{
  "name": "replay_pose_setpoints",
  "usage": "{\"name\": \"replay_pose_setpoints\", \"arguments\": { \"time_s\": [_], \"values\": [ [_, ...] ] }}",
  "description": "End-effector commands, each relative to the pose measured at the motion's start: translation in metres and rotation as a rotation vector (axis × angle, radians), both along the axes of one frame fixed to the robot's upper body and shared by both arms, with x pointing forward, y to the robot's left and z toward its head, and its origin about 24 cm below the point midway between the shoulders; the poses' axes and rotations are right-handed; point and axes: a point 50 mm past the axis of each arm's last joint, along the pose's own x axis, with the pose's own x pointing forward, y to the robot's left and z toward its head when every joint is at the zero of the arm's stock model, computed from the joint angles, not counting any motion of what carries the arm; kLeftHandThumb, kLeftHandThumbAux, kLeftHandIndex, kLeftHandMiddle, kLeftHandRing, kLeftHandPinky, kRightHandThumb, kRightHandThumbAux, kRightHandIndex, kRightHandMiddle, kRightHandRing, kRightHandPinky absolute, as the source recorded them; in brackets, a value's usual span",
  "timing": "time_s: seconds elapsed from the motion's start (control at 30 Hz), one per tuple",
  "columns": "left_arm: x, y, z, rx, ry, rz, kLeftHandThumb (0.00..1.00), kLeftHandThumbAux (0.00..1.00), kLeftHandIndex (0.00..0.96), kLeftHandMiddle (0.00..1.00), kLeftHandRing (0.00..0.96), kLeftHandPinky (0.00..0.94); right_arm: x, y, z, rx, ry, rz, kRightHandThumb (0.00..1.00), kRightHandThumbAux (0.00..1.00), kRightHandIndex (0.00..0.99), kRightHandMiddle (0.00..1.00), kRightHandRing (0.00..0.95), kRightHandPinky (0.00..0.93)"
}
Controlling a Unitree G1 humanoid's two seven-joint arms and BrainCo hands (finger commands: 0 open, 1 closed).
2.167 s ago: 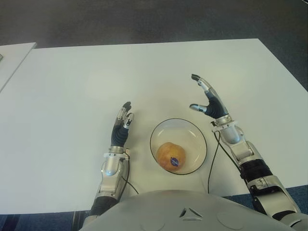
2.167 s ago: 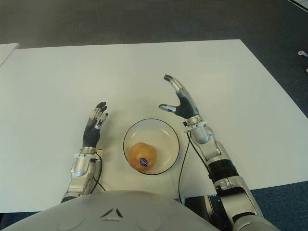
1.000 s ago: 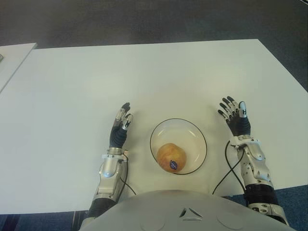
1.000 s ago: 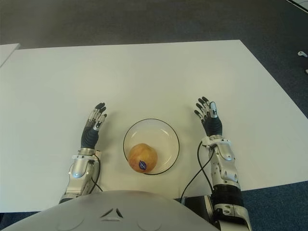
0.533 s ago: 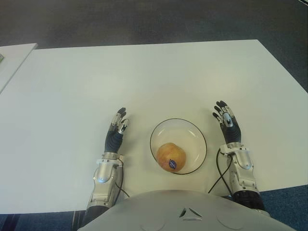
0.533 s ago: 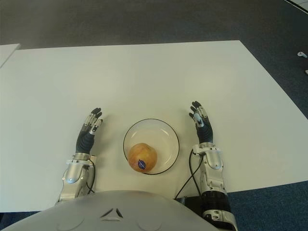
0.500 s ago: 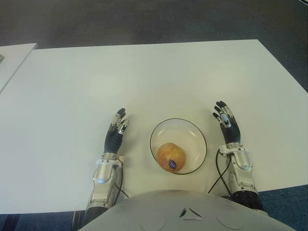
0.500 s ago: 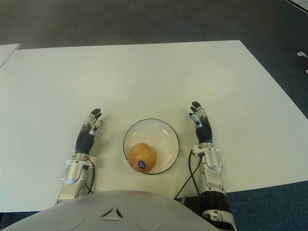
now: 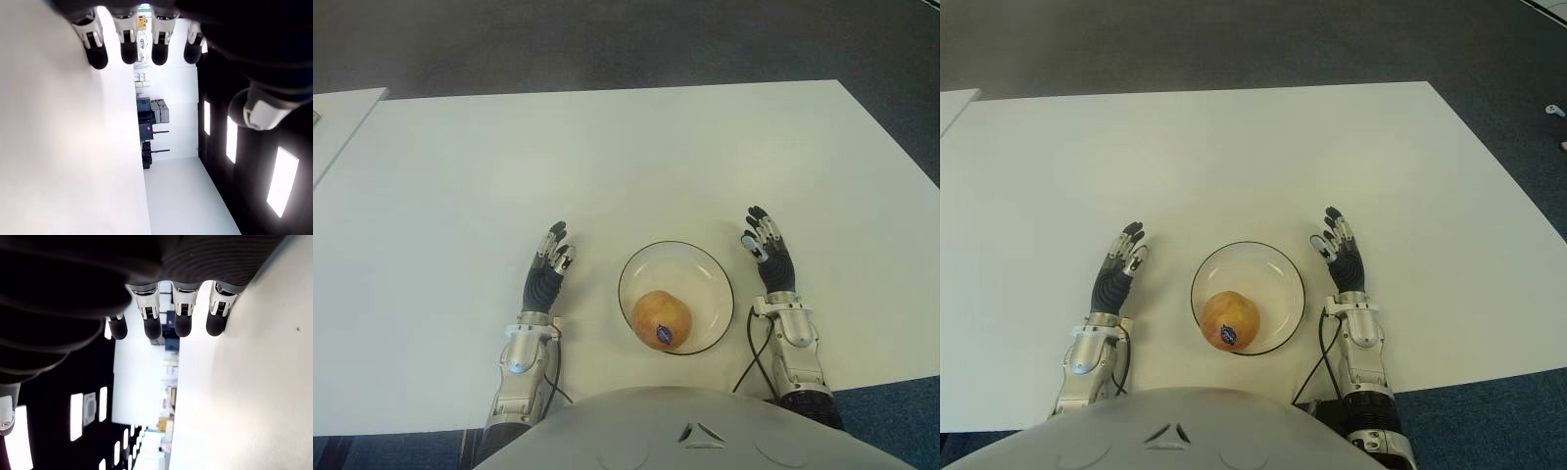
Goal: Put the apples into the plate.
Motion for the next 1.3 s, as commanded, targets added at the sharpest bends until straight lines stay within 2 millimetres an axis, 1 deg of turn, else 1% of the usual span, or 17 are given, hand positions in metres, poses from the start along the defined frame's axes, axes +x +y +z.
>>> {"name": "replay_pose_setpoints", "arguments": {
  "time_s": [0.03,0.27,0.43,0.53,0.73,0.93,1.17,1.3],
  "values": [
    [-0.015,0.015,-0.014,0.022,0.105,0.031,0.018,0.462,0.0,0.0,0.0,0.011,-0.013,0.016,-0.02,0.026,0.1,0.004,0.013,0.452,0.0,0.0,0.0,0.0],
    [-0.02,0.025,-0.013,0.018,0.115,0.011,0.01,0.464,0.0,0.0,0.0,0.013,-0.015,0.028,-0.023,0.049,0.119,0.009,0.016,0.45,0.0,0.0,0.0,0.0],
    [-0.025,0.031,-0.014,-0.011,0.113,0.005,0.008,0.457,0.0,0.0,0.0,0.001,-0.016,0.033,-0.026,0.071,0.123,0.011,0.025,0.419,0.0,0.0,0.0,0.0],
    [-0.024,0.03,-0.019,-0.064,0.056,0.019,0.011,0.441,0.0,0.0,0.0,0.001,-0.016,0.035,-0.025,0.084,0.119,0.027,0.037,0.396,0.0,0.0,0.0,0.0],
    [-0.026,0.027,-0.017,-0.095,-0.08,0.047,0.015,0.42,0.0,0.0,0.0,0.016,-0.019,0.034,-0.024,0.095,0.112,0.038,0.063,0.381,0.0,0.0,0.0,0.0],
    [-0.022,0.023,-0.017,-0.048,-0.144,0.045,0.015,0.395,0.0,0.0,0.0,0.029,-0.021,0.03,-0.025,0.096,0.1,0.032,0.081,0.38,0.0,0.0,0.0,0.0],
    [-0.021,0.025,-0.019,0.055,-0.085,0.045,0.032,0.407,0.0,0.0,0.0,0.01,-0.025,0.026,-0.026,0.097,0.092,0.013,0.09,0.402,0.0,0.0,0.0,0.0],
    [-0.021,0.024,-0.021,0.079,-0.05,0.038,0.037,0.419,0.0,0.0,0.0,0.002,-0.027,0.024,-0.026,0.101,0.086,0.0,0.093,0.415,0.0,0.0,0.0,0.0]
  ]
}}
